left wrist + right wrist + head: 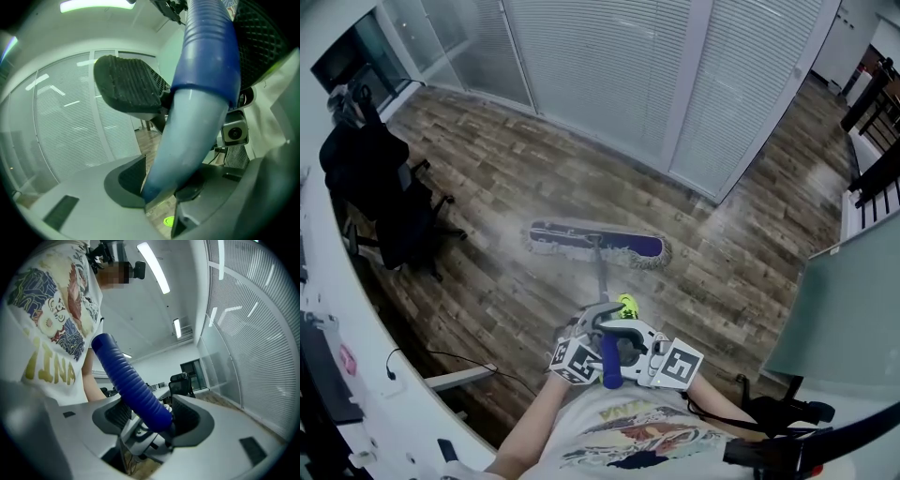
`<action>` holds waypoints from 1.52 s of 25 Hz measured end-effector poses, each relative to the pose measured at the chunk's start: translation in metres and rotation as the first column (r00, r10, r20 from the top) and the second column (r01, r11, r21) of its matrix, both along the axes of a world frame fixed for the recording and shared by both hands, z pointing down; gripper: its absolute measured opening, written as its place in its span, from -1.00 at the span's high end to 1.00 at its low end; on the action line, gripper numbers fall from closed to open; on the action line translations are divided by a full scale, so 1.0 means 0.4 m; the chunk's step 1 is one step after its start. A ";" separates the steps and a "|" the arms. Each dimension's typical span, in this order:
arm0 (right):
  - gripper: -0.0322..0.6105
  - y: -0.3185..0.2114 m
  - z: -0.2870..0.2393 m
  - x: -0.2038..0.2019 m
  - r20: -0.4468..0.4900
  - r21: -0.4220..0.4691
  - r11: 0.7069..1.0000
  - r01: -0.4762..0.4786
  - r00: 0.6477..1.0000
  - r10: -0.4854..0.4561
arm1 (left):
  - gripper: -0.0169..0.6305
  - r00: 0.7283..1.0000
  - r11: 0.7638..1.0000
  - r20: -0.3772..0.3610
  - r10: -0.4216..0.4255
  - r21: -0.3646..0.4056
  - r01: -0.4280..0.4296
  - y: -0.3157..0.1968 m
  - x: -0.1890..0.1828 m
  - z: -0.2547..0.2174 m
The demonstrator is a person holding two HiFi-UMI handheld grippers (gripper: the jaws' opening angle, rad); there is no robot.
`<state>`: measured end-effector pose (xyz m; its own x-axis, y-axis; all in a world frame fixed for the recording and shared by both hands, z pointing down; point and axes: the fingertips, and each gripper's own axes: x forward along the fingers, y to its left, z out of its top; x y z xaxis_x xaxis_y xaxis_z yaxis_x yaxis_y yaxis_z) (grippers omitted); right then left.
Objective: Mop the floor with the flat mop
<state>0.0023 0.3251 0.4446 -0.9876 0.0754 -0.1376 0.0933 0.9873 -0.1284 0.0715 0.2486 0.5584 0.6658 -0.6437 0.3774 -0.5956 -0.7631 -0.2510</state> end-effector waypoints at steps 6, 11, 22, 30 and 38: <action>0.07 -0.305 0.004 -0.041 -0.005 -0.015 0.999 0.030 1.000 -0.030 | 0.62 0.999 0.999 0.016 -0.031 -0.033 0.031 -0.304 -0.056 -0.003; 0.07 -0.537 0.007 -0.047 -0.008 -0.029 0.998 0.056 0.998 -0.056 | 0.62 0.998 0.997 0.022 -0.052 -0.054 0.053 -0.533 -0.069 -0.002; 0.24 -0.842 0.024 -0.102 -0.042 0.084 0.993 0.079 0.996 -0.076 | 0.64 0.995 0.995 -0.011 -0.101 0.014 0.101 -0.848 -0.128 -0.004; 0.23 -1.040 0.069 -0.252 -0.080 0.065 0.996 0.068 0.995 -0.062 | 0.64 0.996 0.997 -0.028 -0.083 0.007 0.083 -1.048 -0.275 0.032; 0.23 -1.365 0.082 -0.455 -0.099 -0.031 0.999 -0.023 0.995 0.020 | 0.64 0.999 0.999 -0.023 -0.036 0.000 0.036 -1.360 -0.475 0.042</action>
